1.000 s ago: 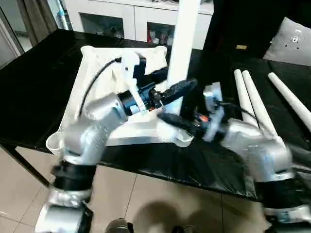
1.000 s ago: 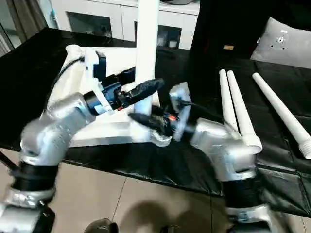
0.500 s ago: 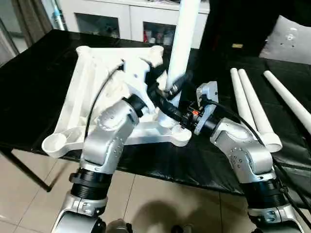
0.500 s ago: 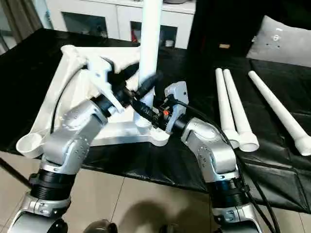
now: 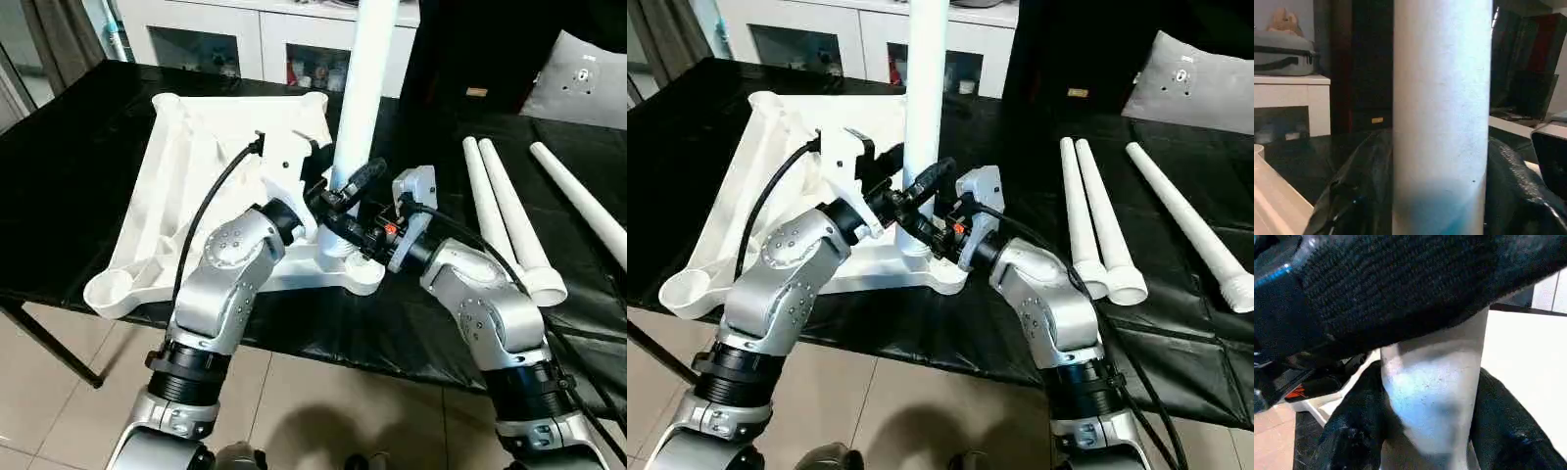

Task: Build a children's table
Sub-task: Insert table leg to table base

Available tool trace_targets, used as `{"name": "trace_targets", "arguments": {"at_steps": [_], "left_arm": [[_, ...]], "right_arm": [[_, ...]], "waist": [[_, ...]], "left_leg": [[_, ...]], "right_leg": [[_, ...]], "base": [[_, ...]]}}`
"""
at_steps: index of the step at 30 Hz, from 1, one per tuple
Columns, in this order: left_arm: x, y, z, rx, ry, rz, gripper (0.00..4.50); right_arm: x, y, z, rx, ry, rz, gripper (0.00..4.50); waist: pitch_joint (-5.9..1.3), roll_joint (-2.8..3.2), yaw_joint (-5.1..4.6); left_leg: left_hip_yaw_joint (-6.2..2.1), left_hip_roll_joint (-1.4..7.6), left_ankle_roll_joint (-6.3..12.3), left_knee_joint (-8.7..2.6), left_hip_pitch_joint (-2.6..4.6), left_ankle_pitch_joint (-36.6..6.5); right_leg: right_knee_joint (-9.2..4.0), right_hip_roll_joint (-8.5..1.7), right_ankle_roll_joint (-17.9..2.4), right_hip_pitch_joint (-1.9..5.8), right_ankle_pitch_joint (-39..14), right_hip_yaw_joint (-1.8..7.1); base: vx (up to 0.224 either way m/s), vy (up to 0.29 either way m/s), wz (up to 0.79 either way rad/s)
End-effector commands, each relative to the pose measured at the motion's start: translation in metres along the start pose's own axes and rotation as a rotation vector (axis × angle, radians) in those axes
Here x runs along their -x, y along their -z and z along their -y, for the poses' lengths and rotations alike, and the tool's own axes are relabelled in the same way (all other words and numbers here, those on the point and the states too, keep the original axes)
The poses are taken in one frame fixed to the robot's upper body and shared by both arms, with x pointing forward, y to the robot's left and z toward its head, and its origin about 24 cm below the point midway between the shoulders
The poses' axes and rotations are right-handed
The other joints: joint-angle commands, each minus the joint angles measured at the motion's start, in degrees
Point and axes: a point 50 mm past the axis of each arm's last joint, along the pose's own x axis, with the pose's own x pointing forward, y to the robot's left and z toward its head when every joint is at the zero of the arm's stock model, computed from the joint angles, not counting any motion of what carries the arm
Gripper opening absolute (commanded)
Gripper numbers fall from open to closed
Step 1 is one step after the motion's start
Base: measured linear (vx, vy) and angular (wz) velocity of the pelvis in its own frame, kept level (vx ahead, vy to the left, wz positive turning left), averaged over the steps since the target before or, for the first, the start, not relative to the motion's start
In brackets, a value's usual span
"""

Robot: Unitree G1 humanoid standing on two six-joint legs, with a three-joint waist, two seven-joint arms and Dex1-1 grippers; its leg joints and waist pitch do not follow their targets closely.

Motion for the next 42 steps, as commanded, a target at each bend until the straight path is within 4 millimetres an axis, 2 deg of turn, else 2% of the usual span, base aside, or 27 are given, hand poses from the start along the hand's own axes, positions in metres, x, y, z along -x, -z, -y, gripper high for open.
{"name": "trace_targets", "arguments": {"at_steps": [1, 6, 17, 20, 22, 26, 27, 30, 34, 36, 38, 42], "left_arm": [[0.000, 0.000, -0.002, -0.013, -0.011, 0.001, 2.30], [0.000, 0.000, -0.002, -0.011, -0.009, 0.001, 1.98], [-0.001, -0.002, -0.003, -0.002, -0.015, 0.006, 1.95], [-0.001, -0.005, -0.009, 0.028, -0.043, 0.015, 1.95], [0.000, -0.009, -0.014, 0.049, -0.056, 0.018, 1.95], [0.002, -0.013, -0.019, 0.086, -0.040, 0.016, 1.95], [0.003, -0.014, -0.020, 0.097, -0.032, 0.014, 1.95], [0.005, -0.019, -0.022, 0.138, -0.001, 0.024, 1.95], [0.008, -0.024, -0.023, 0.186, 0.061, 0.022, 1.95], [0.009, -0.026, -0.022, 0.209, 0.090, 0.024, 1.95], [0.009, -0.027, -0.021, 0.216, 0.109, 0.022, 1.95], [0.009, -0.030, -0.019, 0.218, 0.146, 0.015, 1.95]], "right_arm": [[-0.002, -0.004, -0.001, 0.023, -0.017, 0.013, 1.93], [-0.001, -0.004, -0.001, 0.023, -0.019, 0.014, 1.93], [-0.001, -0.005, 0.001, 0.032, -0.003, 0.016, 1.93], [0.000, -0.008, 0.005, 0.014, 0.030, 0.029, 1.93], [0.003, -0.011, 0.006, -0.007, 0.006, 0.047, 2.49], [0.011, -0.014, 0.014, -0.075, -0.002, 0.075, 2.72], [0.014, -0.016, 0.015, -0.104, -0.012, 0.081, 2.97], [0.023, -0.020, 0.021, -0.157, -0.036, 0.089, 3.09], [0.036, -0.026, 0.033, -0.265, -0.030, 0.098, 3.51], [0.041, -0.029, 0.038, -0.322, -0.026, 0.117, 3.54], [0.044, -0.031, 0.038, -0.345, -0.047, 0.126, 3.85], [0.047, -0.031, 0.037, -0.321, -0.080, 0.090, 4.00]], "waist": [[-4.78, -0.31, -0.01], [-4.76, -0.26, -0.03], [-4.89, -0.20, -0.01], [-4.96, -0.19, -0.04], [-5.03, -0.26, 0.05], [-5.11, -0.42, 0.14], [-5.15, -0.46, 0.17], [-5.24, -0.42, 0.39], [-5.41, -0.67, 0.57], [-5.43, -0.59, 0.65], [-5.39, -0.61, 0.78], [-5.42, -0.69, 0.97]], "left_leg": [[-1.21, 3.17, 1.67, -4.23, 0.73, -9.08], [-1.24, 3.20, 1.51, -4.27, 0.80, -9.47], [-1.22, 3.20, 1.57, -4.23, 0.76, -9.04], [-1.20, 3.17, 1.41, -4.19, 0.77, -9.07], [-1.17, 3.17, 1.46, -4.14, 0.81, -8.98], [-1.14, 3.09, 1.87, -4.04, 0.78, -8.31], [-1.14, 3.08, 2.09, -4.02, 0.79, -8.32], [-1.06, 3.02, 2.52, -3.90, 0.80, -7.08], [-0.94, 2.87, 2.79, -3.78, 0.81, -5.86], [-0.92, 2.87, 2.89, -3.71, 0.83, -5.59], [-0.90, 2.90, 2.65, -3.71, 0.85, -5.89], [-0.91, 2.91, 2.43, -3.71, 0.73, -5.49]], "right_leg": [[-4.69, -5.14, -7.06, 3.42, -17.06, 3.24], [-4.75, -5.13, -6.95, 3.37, -17.50, 3.22], [-4.57, -5.14, -7.51, 3.47, -16.26, 3.24], [-4.55, -5.16, -7.69, 3.49, -16.22, 3.22], [-4.49, -5.16, -7.76, 3.53, -16.22, 3.22], [-4.34, -5.15, -8.15, 3.66, -15.47, 3.18], [-4.36, -5.09, -8.09, 3.69, -15.70, 3.12], [-4.32, -5.04, -8.46, 3.73, -14.97, 3.12], [-4.18, -5.04, -8.73, 3.77, -14.44, 3.06], [-4.22, -5.07, -8.91, 3.72, -14.85, 3.02], [-4.37, -5.14, -8.89, 3.71, -15.67, 2.98], [-4.31, -5.08, -8.07, 3.79, -15.93, 2.91]], "base": [[0.000, 0.000, 0.00], [0.000, 0.000, 0.00], [0.000, 0.000, 0.00], [0.000, 0.000, 0.00], [0.000, 0.000, 0.00], [0.000, 0.000, 0.00], [0.000, 0.000, 0.00], [0.000, 0.000, 0.00], [0.000, 0.000, 0.00], [0.000, 0.000, 0.00], [0.000, 0.000, 0.00], [0.000, 0.000, 0.00]]}}
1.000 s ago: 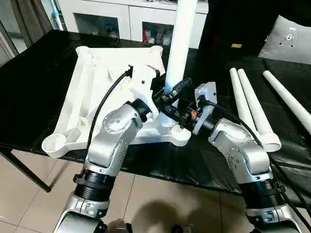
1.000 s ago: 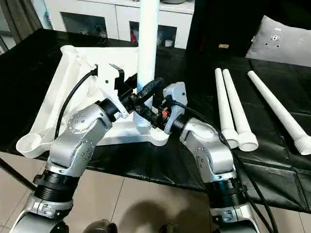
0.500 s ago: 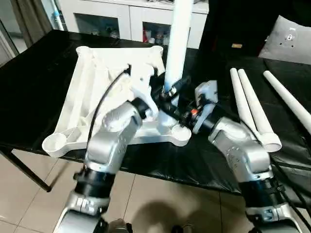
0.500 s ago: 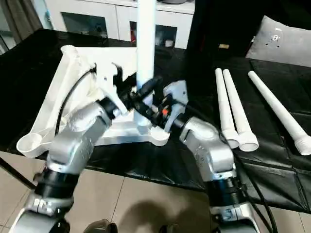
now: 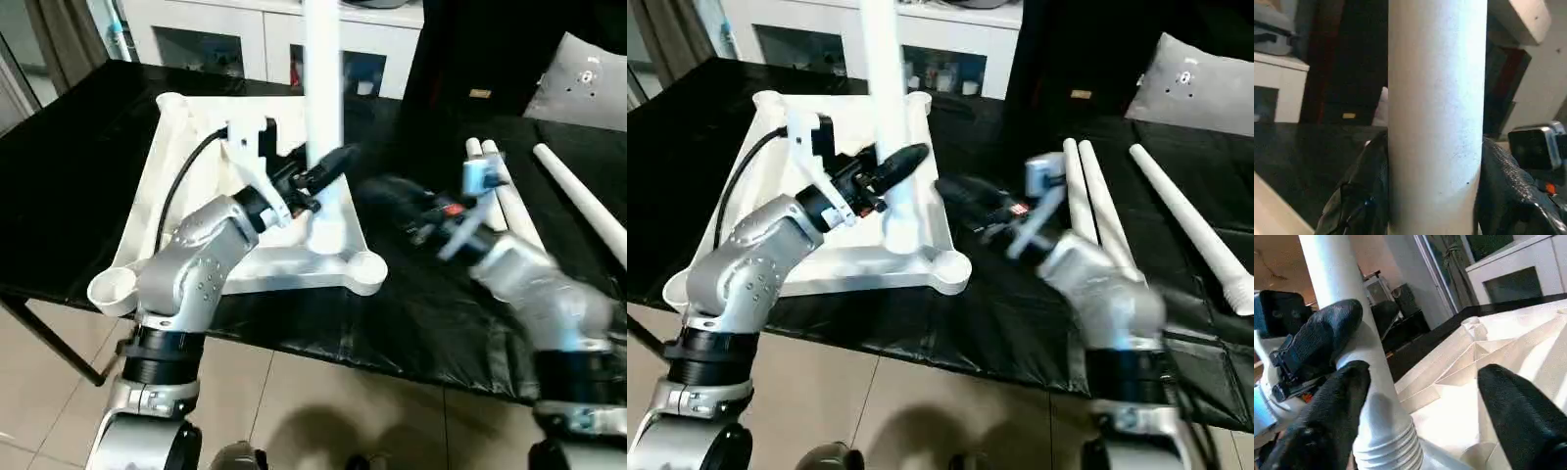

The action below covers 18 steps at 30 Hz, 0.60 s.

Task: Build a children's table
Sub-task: Insert table leg to table base

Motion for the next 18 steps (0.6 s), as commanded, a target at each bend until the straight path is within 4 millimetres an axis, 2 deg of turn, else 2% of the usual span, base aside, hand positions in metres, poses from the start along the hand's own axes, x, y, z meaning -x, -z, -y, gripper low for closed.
{"name": "trace_targets", "arguments": {"at_steps": [1, 5, 13, 15, 16, 18], "left_arm": [[-0.002, -0.009, 0.007, -0.023, 0.055, 0.006, 1.95], [-0.004, -0.010, 0.012, -0.034, 0.112, -0.014, 1.95], [-0.010, -0.006, 0.028, -0.204, 0.239, -0.080, 1.95], [-0.011, -0.005, 0.033, -0.228, 0.267, -0.083, 1.95], [-0.012, -0.004, 0.035, -0.241, 0.282, -0.086, 1.95], [-0.013, -0.003, 0.040, -0.252, 0.312, -0.086, 1.95]], "right_arm": [[0.001, -0.004, -0.004, 0.026, -0.031, -0.022, 4.22], [0.001, -0.001, -0.009, 0.077, -0.078, -0.115, 4.46], [-0.010, 0.008, -0.022, 0.174, -0.167, -0.258, 4.50], [-0.012, 0.009, -0.022, 0.179, -0.167, -0.263, 4.50], [-0.013, 0.009, -0.021, 0.184, -0.166, -0.269, 4.50], [-0.015, 0.010, -0.021, 0.194, -0.167, -0.280, 4.50]], "waist": [[-5.37, -0.67, 0.31], [-5.13, -0.73, 0.36], [-4.92, -0.94, 0.34], [-4.95, -0.93, 0.35], [-4.84, -1.23, 0.22], [-4.86, -1.08, 0.27]], "left_leg": [[-0.90, 2.93, 2.40, -3.72, 0.65, -5.36], [-0.91, 2.89, 2.23, -3.81, 0.76, -6.11], [-1.04, 2.98, 2.08, -3.93, 0.72, -6.60], [-1.03, 3.00, 1.91, -3.93, 0.69, -6.52], [-0.99, 2.97, 1.81, -3.95, 0.63, -6.67], [-1.02, 3.01, 1.86, -3.94, 0.66, -6.65]], "right_leg": [[-4.32, -5.06, -7.93, 3.71, -15.71, 2.96], [-4.69, -5.00, -6.99, 3.60, -18.01, 2.93], [-4.94, -5.13, -5.23, 3.42, -20.77, 3.03], [-4.95, -5.18, -5.29, 3.41, -20.78, 3.05], [-4.95, -5.12, -5.24, 3.41, -20.91, 3.02], [-4.91, -5.20, -5.35, 3.41, -20.86, 3.05]], "base": [[0.000, 0.000, 0.00], [0.000, 0.000, 0.00], [0.000, 0.000, 0.00], [0.000, 0.000, 0.00], [0.000, 0.000, 0.00], [0.000, 0.000, 0.00]]}}
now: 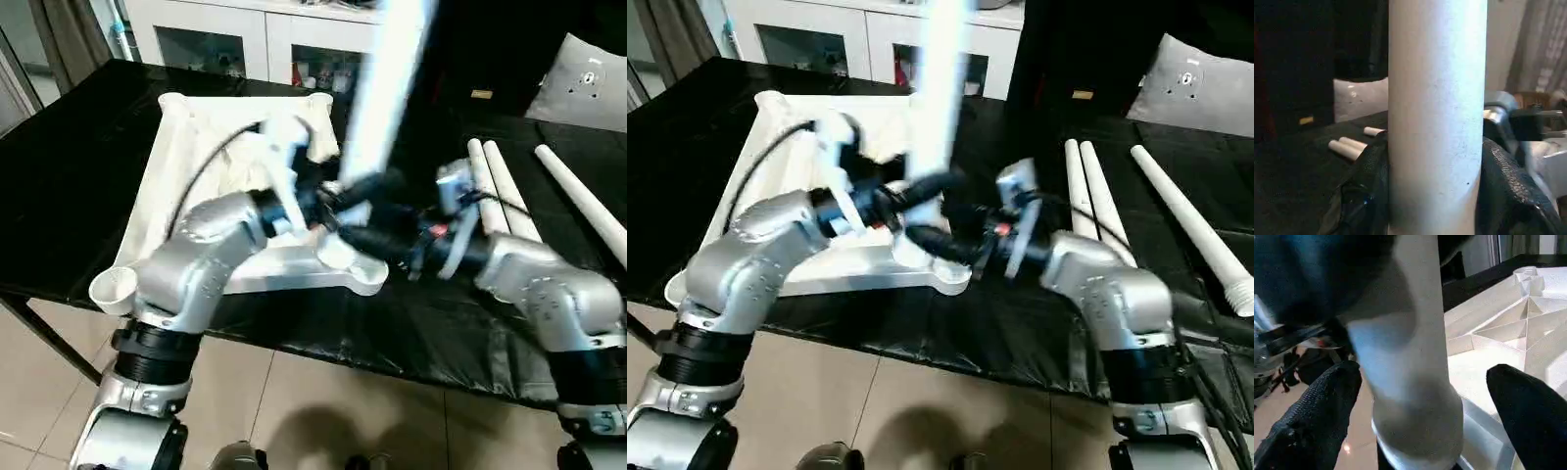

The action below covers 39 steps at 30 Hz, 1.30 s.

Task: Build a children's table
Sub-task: Insert table leg to table base

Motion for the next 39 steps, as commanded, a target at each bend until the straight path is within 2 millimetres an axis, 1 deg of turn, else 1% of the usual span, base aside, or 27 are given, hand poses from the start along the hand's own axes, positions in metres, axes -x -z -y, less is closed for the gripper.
{"name": "trace_targets", "arguments": {"at_steps": [1, 3, 4, 6, 7, 10, 14, 15, 16, 18, 20, 21, 22, 25, 27, 30, 31, 32, 35, 36, 39], "left_arm": [[-0.005, -0.009, 0.008, -0.051, 0.054, 0.019, 1.95], [-0.006, -0.009, 0.009, -0.053, 0.060, 0.020, 1.95], [-0.006, -0.008, 0.010, -0.051, 0.069, 0.025, 1.95], [-0.007, -0.007, 0.012, -0.046, 0.076, 0.029, 1.95], [-0.007, -0.007, 0.013, -0.044, 0.078, 0.031, 1.95], [-0.007, -0.005, 0.014, -0.040, 0.087, 0.031, 1.95], [-0.009, -0.005, 0.017, -0.027, 0.097, 0.038, 1.95], [-0.009, -0.004, 0.018, -0.024, 0.100, 0.040, 1.95], [-0.010, -0.004, 0.019, -0.021, 0.106, 0.041, 1.95], [-0.010, -0.002, 0.020, -0.022, 0.112, 0.035, 1.95], [-0.010, -0.001, 0.021, -0.023, 0.116, 0.029, 1.95], [-0.010, 0.000, 0.021, -0.023, 0.116, 0.028, 1.95], [-0.010, -0.001, 0.021, -0.022, 0.115, 0.029, 1.95], [-0.009, -0.001, 0.020, -0.021, 0.115, 0.027, 1.94], [-0.008, -0.001, 0.020, -0.021, 0.114, 0.025, 1.94], [-0.007, 0.000, 0.019, -0.021, 0.107, 0.024, 1.93], [-0.006, 0.000, 0.017, -0.023, 0.101, 0.020, 1.93], [-0.006, 0.000, 0.017, -0.026, 0.098, 0.017, 1.93], [-0.005, 0.001, 0.015, -0.042, 0.085, 0.008, 1.93], [-0.005, 0.001, 0.015, -0.044, 0.084, 0.008, 1.93], [-0.005, 0.000, 0.012, -0.039, 0.045, 0.017, 1.93]], "right_arm": [[-0.002, -0.005, 0.001, 0.038, 0.000, -0.005, 4.50], [-0.002, -0.005, 0.001, 0.041, -0.002, -0.007, 4.50], [-0.003, -0.005, 0.001, 0.051, -0.009, -0.003, 4.50], [-0.004, -0.006, 0.001, 0.059, -0.015, 0.002, 4.50], [-0.004, -0.006, 0.001, 0.061, -0.015, 0.003, 4.20], [-0.005, -0.007, 0.001, 0.065, -0.021, 0.009, 4.10], [-0.006, -0.008, 0.000, 0.070, -0.040, 0.012, 3.65], [-0.006, -0.008, -0.001, 0.070, -0.043, 0.011, 3.65], [-0.006, -0.009, -0.001, 0.074, -0.049, 0.010, 3.56], [-0.006, -0.009, -0.001, 0.079, -0.055, 0.010, 3.35], [-0.006, -0.010, -0.001, 0.086, -0.061, 0.009, 3.21], [-0.006, -0.010, -0.001, 0.086, -0.063, 0.009, 3.21], [-0.005, -0.009, -0.001, 0.087, -0.064, 0.008, 2.96], [-0.005, -0.009, 0.000, 0.087, -0.063, 0.004, 2.90], [-0.005, -0.008, 0.000, 0.087, -0.061, 0.002, 2.58], [-0.004, -0.007, 0.001, 0.086, -0.053, -0.003, 2.52], [-0.004, -0.006, 0.002, 0.088, -0.048, -0.007, 2.34], [-0.004, -0.006, 0.002, 0.088, -0.046, -0.009, 2.26], [-0.004, -0.005, 0.002, 0.088, -0.045, -0.010, 2.19], [-0.004, -0.005, 0.002, 0.088, -0.045, -0.010, 2.10], [-0.003, -0.005, 0.002, 0.089, -0.043, -0.011, 2.07]], "waist": [[-4.86, -0.97, 0.07], [-4.83, -0.99, 0.02], [-4.84, -1.14, -0.02], [-4.82, -1.10, -0.04], [-4.83, -1.08, -0.06], [-4.83, -1.06, -0.09], [-4.89, -1.05, -0.11], [-4.87, -1.07, -0.13], [-4.88, -0.99, -0.10], [-4.91, -1.03, -0.11], [-4.91, -1.01, -0.09], [-4.89, -1.01, -0.13], [-4.89, -1.00, -0.11], [-4.88, -0.97, -0.06], [-4.90, -0.94, -0.07], [-4.95, -0.94, -0.10], [-4.95, -0.93, -0.12], [-4.94, -0.83, -0.13], [-4.92, -0.91, -0.17], [-4.91, -0.87, -0.16], [-4.88, -0.91, -0.14]], "left_leg": [[-1.00, 3.03, 1.79, -3.93, 0.72, -6.78], [-0.98, 2.99, 1.86, -3.92, 0.69, -6.84], [-0.97, 2.97, 1.94, -3.90, 0.65, -6.70], [-0.95, 2.94, 2.08, -3.87, 0.63, -6.73], [-0.96, 2.96, 2.09, -3.88, 0.62, -6.71], [-0.98, 3.00, 2.18, -3.89, 0.67, -6.87], [-0.98, 3.00, 2.30, -3.88, 0.64, -6.61], [-0.98, 3.00, 2.35, -3.87, 0.64, -6.66], [-0.99, 3.02, 2.31, -3.88, 0.69, -6.68], [-0.98, 2.99, 2.26, -3.86, 0.64, -6.71], [-1.01, 3.05, 2.32, -3.88, 0.65, -6.74], [-0.99, 3.05, 2.36, -3.88, 0.64, -6.78], [-0.99, 3.01, 2.30, -3.87, 0.70, -6.97], [-0.99, 3.00, 2.30, -3.86, 0.66, -7.00], [-1.00, 3.01, 2.26, -3.86, 0.70, -6.95], [-1.01, 3.04, 2.27, -3.85, 0.65, -6.77], [-1.01, 3.04, 2.18, -3.86, 0.69, -6.85], [-1.03, 3.04, 2.19, -3.88, 0.70, -6.79], [-1.02, 3.08, 2.17, -3.88, 0.72, -7.05], [-1.05, 3.08, 2.23, -3.91, 0.73, -6.98], [-0.99, 3.04, 2.21, -3.85, 0.71, -7.06]], "right_leg": [[-4.82, -5.21, -5.64, 3.37, -20.88, 3.04], [-4.81, -5.15, -5.78, 3.41, -20.62, 3.05], [-4.76, -5.14, -5.78, 3.46, -20.45, 3.02], [-4.82, -5.14, -5.71, 3.42, -20.53, 3.03], [-4.81, -5.13, -5.74, 3.44, -20.55, 3.01], [-4.80, -5.14, -5.94, 3.42, -20.33, 3.01], [-4.74, -5.07, -6.01, 3.46, -19.95, 3.01], [-4.73, -5.07, -6.11, 3.45, -19.91, 3.00], [-4.73, -5.08, -6.19, 3.43, -19.92, 3.00], [-4.74, -5.11, -6.15, 3.50, -20.01, 3.02], [-4.69, -5.10, -6.23, 3.47, -19.80, 3.01], [-4.74, -5.08, -6.24, 3.46, -19.80, 3.02], [-4.78, -5.08, -6.20, 3.45, -20.17, 2.99], [-4.84, -5.11, -5.99, 3.47, -20.57, 3.01], [-4.83, -5.07, -6.01, 3.43, -20.41, 3.00], [-4.70, -5.04, -6.18, 3.43, -19.64, 2.99], [-4.71, -5.06, -6.26, 3.44, -19.64, 3.00], [-4.67, -5.06, -6.35, 3.44, -19.45, 3.01], [-4.67, -5.07, -6.53, 3.45, -19.25, 3.04], [-4.64, -5.06, -6.58, 3.46, -19.19, 3.05], [-4.70, -5.08, -6.57, 3.46, -19.41, 3.06]], "base": [[0.000, 0.000, 0.00], [0.000, 0.000, 0.00], [0.000, 0.000, 0.00], [0.000, 0.000, 0.00], [0.000, 0.000, 0.00], [0.000, 0.000, 0.00], [0.000, 0.000, 0.00], [0.000, 0.000, 0.00], [0.000, 0.000, 0.00], [0.000, 0.000, 0.00], [0.000, 0.000, 0.00], [0.000, 0.000, 0.00], [0.000, 0.000, 0.00], [0.000, 0.000, 0.00], [0.000, 0.000, 0.00], [0.000, 0.000, 0.00], [0.000, 0.000, 0.00], [0.000, 0.000, 0.00], [0.000, 0.000, 0.00], [0.000, 0.000, 0.00], [0.000, 0.000, 0.00]]}}
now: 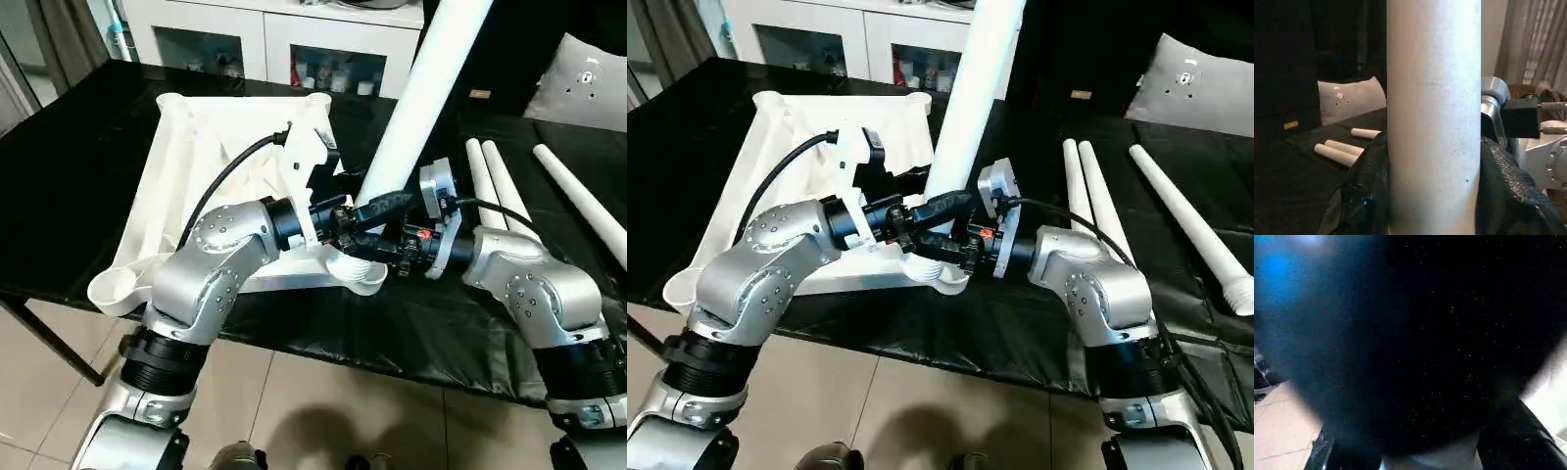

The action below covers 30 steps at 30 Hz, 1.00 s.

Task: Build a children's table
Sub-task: Insert table leg to table base

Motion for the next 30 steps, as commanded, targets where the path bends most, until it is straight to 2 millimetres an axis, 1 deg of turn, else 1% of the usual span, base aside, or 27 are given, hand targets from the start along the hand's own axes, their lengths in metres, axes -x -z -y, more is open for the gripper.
{"name": "trace_targets", "arguments": {"at_steps": [1, 2, 3, 4, 5, 6, 7, 9, 10, 12, 14, 16, 17, 18, 20, 21, 24, 25, 28, 30], "left_arm": [[-0.0012, -0.0056, 0.0010, -0.021, 0.000, 0.021, 2.49], [-0.0007, -0.0057, 0.0008, -0.011, 0.003, 0.018, 2.63], [-0.0001, -0.0059, 0.0010, -0.006, 0.010, 0.016, 2.63], [0.0002, -0.0062, 0.0007, -0.010, 0.009, 0.013, 2.81], [0.0006, -0.0064, 0.0002, -0.015, 0.002, 0.012, 2.81], [0.0009, -0.0066, 0.0000, -0.016, 0.001, 0.012, 2.99], [0.0009, -0.0066, -0.0001, -0.016, 0.001, 0.012, 2.99], [0.0013, -0.0069, -0.0021, -0.032, -0.020, 0.011, 3.13], [0.0013, -0.0070, -0.0031, -0.041, -0.030, 0.010, 3.36], [0.0012, -0.0072, -0.0040, -0.050, -0.040, 0.010, 3.42], [0.0006, -0.0078, -0.0070, -0.051, -0.070, 0.014, 3.55], [0.0001, -0.0113, -0.0077, -0.032, -0.074, 0.045, 3.63], [-0.0001, -0.0124, -0.0075, -0.028, -0.072, 0.055, 3.63], [-0.0002, -0.0131, -0.0072, -0.028, -0.070, 0.059, 3.63], [-0.0004, -0.0111, -0.0048, -0.043, -0.050, 0.042, 3.36], [-0.0005, -0.0094, -0.0041, -0.045, -0.048, 0.034, 3.36], [-0.0009, -0.0069, -0.0037, -0.043, -0.052, 0.023, 3.03], [-0.0016, -0.0046, -0.0032, -0.036, -0.055, 0.014, 2.94], [-0.0021, -0.0044, -0.0029, -0.034, -0.056, 0.016, 2.82], [-0.0025, -0.0050, -0.0027, -0.029, -0.054, 0.024, 2.58]], "right_arm": [[0.0069, -0.0009, 0.0074, -0.011, 0.054, -0.011, 2.05], [0.0069, -0.0001, 0.0076, -0.009, 0.057, -0.015, 2.01], [0.0069, 0.0008, 0.0079, -0.007, 0.061, -0.020, 2.01], [0.0070, 0.0014, 0.0080, -0.006, 0.063, -0.022, 1.98], [0.0071, 0.0020, 0.0080, -0.006, 0.064, -0.024, 1.98], [0.0072, 0.0025, 0.0082, -0.005, 0.066, -0.027, 1.96], [0.0072, 0.0026, 0.0082, -0.004, 0.066, -0.027, 1.96], [0.0073, 0.0033, 0.0086, 0.000, 0.069, -0.033, 1.95], [0.0073, 0.0033, 0.0088, 0.001, 0.069, -0.034, 1.95], [0.0074, 0.0032, 0.0090, 0.001, 0.070, -0.034, 1.95], [0.0071, 0.0036, 0.0095, 0.010, 0.075, -0.046, 1.94], [0.0070, 0.0048, 0.0096, 0.019, 0.079, -0.059, 1.94], [0.0071, 0.0053, 0.0098, 0.022, 0.081, -0.063, 1.94], [0.0071, 0.0059, 0.0098, 0.025, 0.081, -0.068, 1.94], [0.0068, 0.0064, 0.0099, 0.029, 0.079, -0.072, 1.94], [0.0066, 0.0065, 0.0099, 0.032, 0.079, -0.075, 1.94], [0.0063, 0.0067, 0.0098, 0.038, 0.079, -0.080, 1.94], [0.0059, 0.0069, 0.0097, 0.041, 0.078, -0.083, 1.94], [0.0055, 0.0069, 0.0096, 0.043, 0.078, -0.083, 1.94], [0.0053, 0.0070, 0.0096, 0.047, 0.078, -0.085, 1.94]], "waist": [[-4.88, -0.89, 0.08], [-4.91, -0.90, 0.07], [-4.92, -0.92, 0.05], [-4.94, -0.94, 0.07], [-4.96, -0.91, 0.07], [-4.95, -0.92, 0.07], [-4.90, -0.94, 0.05], [-4.97, -0.94, 0.03], [-5.00, -0.93, 0.06], [-5.01, -1.05, 0.02], [-5.02, -0.98, 0.04], [-5.10, -1.02, 0.05], [-5.18, -1.19, 0.04], [-5.15, -1.17, 0.06], [-5.18, -1.13, 0.12], [-5.20, -1.11, 0.13], [-5.18, -1.08, 0.07], [-5.24, -1.13, 0.11], [-5.31, -1.07, 0.18], [-5.32, -1.09, 0.19]], "left_leg": [[-0.99, 3.03, 2.28, -3.85, 0.70, -6.95], [-1.02, 3.04, 2.32, -3.86, 0.68, -6.82], [-1.00, 3.04, 2.36, -3.85, 0.71, -6.84], [-1.01, 2.99, 2.34, -3.83, 0.67, -6.80], [-1.02, 3.01, 2.36, -3.84, 0.68, -6.65], [-1.02, 2.99, 2.41, -3.83, 0.61, -6.50], [-1.01, 3.01, 2.46, -3.84, 0.64, -6.60], [-1.00, 3.04, 2.34, -3.82, 0.70, -6.65], [-0.98, 3.02, 2.32, -3.79, 0.73, -6.61], [-0.97, 2.98, 2.35, -3.79, 0.62, -6.52], [-1.01, 3.06, 2.40, -3.79, 0.70, -6.58], [-0.97, 3.03, 2.45, -3.72, 0.62, -6.19], [-0.92, 2.99, 2.47, -3.67, 0.59, -6.01], [-0.92, 2.96, 2.52, -3.67, 0.57, -5.92], [-0.95, 2.99, 2.75, -3.68, 0.59, -5.73], [-0.95, 3.01, 2.81, -3.68, 0.63, -5.87], [-0.96, 3.05, 2.76, -3.69, 0.67, -6.10], [-0.96, 3.02, 2.71, -3.67, 0.60, -5.96], [-0.96, 3.06, 2.65, -3.64, 0.64, -5.74], [-0.94, 3.06, 2.68, -3.63, 0.64, -5.76]], "right_leg": [[-4.71, -5.05, -6.56, 3.47, -19.39, 3.04], [-4.66, -5.02, -6.58, 3.48, -19.13, 3.04], [-4.68, -5.03, -6.62, 3.48, -19.11, 3.04], [-4.63, -5.03, -6.55, 3.51, -19.23, 3.02], [-4.60, -5.07, -6.61, 3.53, -19.09, 3.03], [-4.59, -5.04, -6.64, 3.54, -18.92, 3.02], [-4.63, -5.03, -6.68, 3.48, -18.88, 3.04], [-4.65, -5.05, -6.94, 3.49, -18.89, 3.01], [-4.61, -5.05, -6.99, 3.52, -18.67, 3.03], [-4.62, -5.04, -6.96, 3.61, -18.58, 3.03], [-4.61, -5.04, -6.72, 3.55, -18.74, 3.01], [-4.48, -5.08, -7.05, 3.63, -17.86, 3.03], [-4.49, -5.07, -7.06, 3.68, -17.73, 3.04], [-4.48, -5.08, -7.04, 3.69, -17.75, 3.04], [-4.47, -5.06, -7.03, 3.61, -17.71, 3.02], [-4.45, -5.06, -6.98, 3.59, -17.83, 3.04], [-4.48, -5.04, -7.03, 3.57, -17.96, 3.02], [-4.44, -5.07, -6.98, 3.66, -17.94, 3.03], [-4.37, -5.08, -7.12, 3.63, -17.53, 3.04], [-4.36, -5.06, -7.19, 3.63, -17.32, 3.05]], "base": [[0.000, 0.000, 0.00], [0.000, 0.000, 0.00], [0.000, 0.000, 0.00], [0.000, 0.000, 0.00], [0.000, 0.000, 0.00], [0.000, 0.000, 0.00], [0.000, 0.000, 0.00], [0.000, 0.000, 0.00], [0.000, 0.000, 0.00], [0.000, 0.000, 0.00], [0.000, 0.000, 0.00], [0.000, 0.000, 0.00], [0.000, 0.000, 0.00], [0.000, 0.000, 0.00], [0.000, 0.000, 0.00], [0.000, 0.000, 0.00], [0.000, 0.000, 0.00], [0.000, 0.000, 0.00], [0.000, 0.000, 0.00], [0.000, 0.000, 0.00]]}}
